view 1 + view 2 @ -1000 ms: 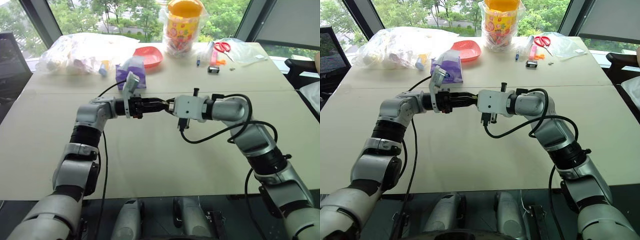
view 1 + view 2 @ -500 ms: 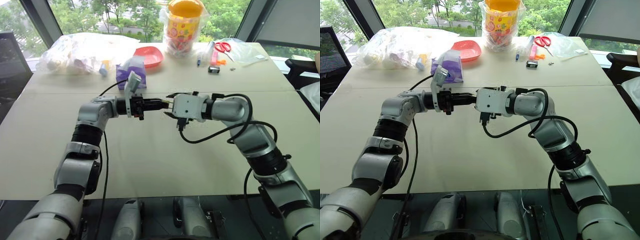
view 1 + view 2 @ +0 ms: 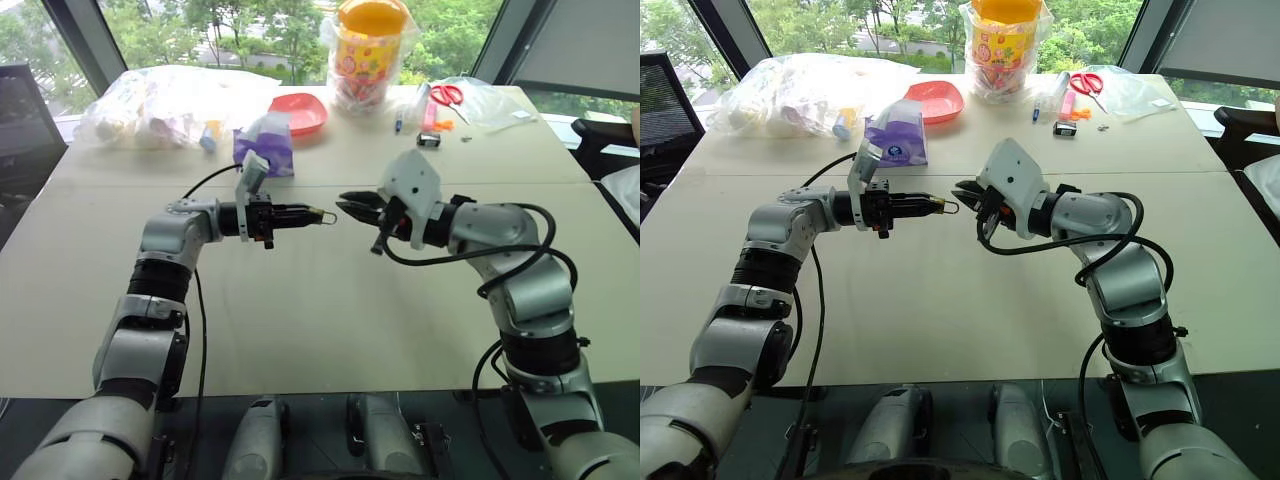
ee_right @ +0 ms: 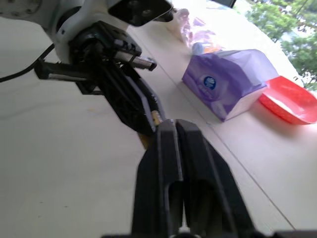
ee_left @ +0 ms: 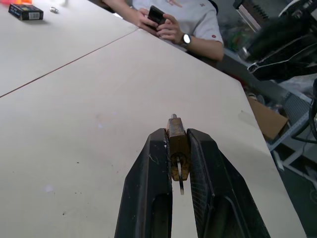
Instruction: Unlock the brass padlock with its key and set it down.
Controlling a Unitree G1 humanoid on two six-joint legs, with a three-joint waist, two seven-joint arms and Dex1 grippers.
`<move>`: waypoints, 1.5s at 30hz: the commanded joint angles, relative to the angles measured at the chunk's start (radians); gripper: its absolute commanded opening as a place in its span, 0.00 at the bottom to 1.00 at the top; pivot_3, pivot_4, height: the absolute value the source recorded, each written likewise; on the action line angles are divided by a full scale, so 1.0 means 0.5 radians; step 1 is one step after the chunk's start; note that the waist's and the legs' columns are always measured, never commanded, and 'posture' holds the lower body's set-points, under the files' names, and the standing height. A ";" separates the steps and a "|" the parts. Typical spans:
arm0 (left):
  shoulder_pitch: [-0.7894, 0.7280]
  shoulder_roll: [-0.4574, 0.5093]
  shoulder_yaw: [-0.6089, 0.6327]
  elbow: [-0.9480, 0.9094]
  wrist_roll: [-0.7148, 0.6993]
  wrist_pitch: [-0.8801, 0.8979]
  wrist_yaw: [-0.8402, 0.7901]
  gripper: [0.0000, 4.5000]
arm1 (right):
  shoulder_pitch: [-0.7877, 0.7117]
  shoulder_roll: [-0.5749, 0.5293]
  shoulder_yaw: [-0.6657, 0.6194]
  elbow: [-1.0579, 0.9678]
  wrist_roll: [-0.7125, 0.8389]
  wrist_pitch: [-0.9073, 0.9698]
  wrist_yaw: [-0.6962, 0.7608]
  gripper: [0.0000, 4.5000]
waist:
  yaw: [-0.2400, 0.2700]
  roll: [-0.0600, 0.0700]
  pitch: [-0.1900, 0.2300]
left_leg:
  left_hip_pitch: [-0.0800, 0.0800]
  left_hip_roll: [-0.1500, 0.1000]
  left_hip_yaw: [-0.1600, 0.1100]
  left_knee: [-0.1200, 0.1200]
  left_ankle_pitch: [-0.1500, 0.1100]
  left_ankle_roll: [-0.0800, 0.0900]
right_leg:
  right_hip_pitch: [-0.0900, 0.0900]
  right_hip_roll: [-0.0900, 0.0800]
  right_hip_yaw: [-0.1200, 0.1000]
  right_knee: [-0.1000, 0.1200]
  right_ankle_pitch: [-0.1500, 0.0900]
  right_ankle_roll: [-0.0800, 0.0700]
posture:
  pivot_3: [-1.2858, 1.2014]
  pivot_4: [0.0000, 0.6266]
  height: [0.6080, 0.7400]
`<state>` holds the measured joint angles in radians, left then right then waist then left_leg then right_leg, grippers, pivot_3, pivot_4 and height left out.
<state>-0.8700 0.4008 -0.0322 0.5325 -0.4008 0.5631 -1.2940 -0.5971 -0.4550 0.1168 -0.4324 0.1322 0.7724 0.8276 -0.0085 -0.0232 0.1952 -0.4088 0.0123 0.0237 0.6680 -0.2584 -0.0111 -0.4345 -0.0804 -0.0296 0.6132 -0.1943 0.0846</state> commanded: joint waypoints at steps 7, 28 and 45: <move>-0.043 0.004 0.008 -0.146 -0.070 0.031 -0.089 0.00 | -0.028 -0.061 0.088 0.021 0.027 -0.036 -0.098 0.01 | -0.005 0.000 0.000 | 0.000 -0.001 0.000 0.000 0.000 0.000 | 0.000 0.000 0.000 0.000 0.002 0.005 | 0.52 0.24 1.00; 0.029 0.050 0.053 -0.358 -0.197 0.164 -0.074 0.00 | 0.004 -0.144 0.187 0.236 0.053 -0.164 -0.046 0.01 | -0.005 0.000 0.000 | 0.000 0.000 0.000 0.000 0.000 0.000 | -0.001 0.001 0.000 -0.001 0.002 0.005 | 0.52 0.24 1.00; -0.016 0.011 -0.001 -0.255 -0.190 0.134 -0.123 0.00 | 0.031 -0.241 0.159 0.331 -0.044 -0.275 -0.189 0.01 | -0.008 0.000 0.000 | -0.001 -0.001 0.001 0.000 0.000 0.000 | -0.001 0.000 0.000 -0.002 0.000 0.001 | 0.52 0.24 1.00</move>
<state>-0.8505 0.4019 -0.0273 0.4298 -0.4828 0.6300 -1.3396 -0.5575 -0.5842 0.2251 -0.2569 0.1172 0.6652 0.7500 -0.0123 -0.0232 0.1952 -0.4091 0.0122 0.0241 0.6678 -0.2584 -0.0110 -0.4349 -0.0800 -0.0294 0.6123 -0.1943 0.0852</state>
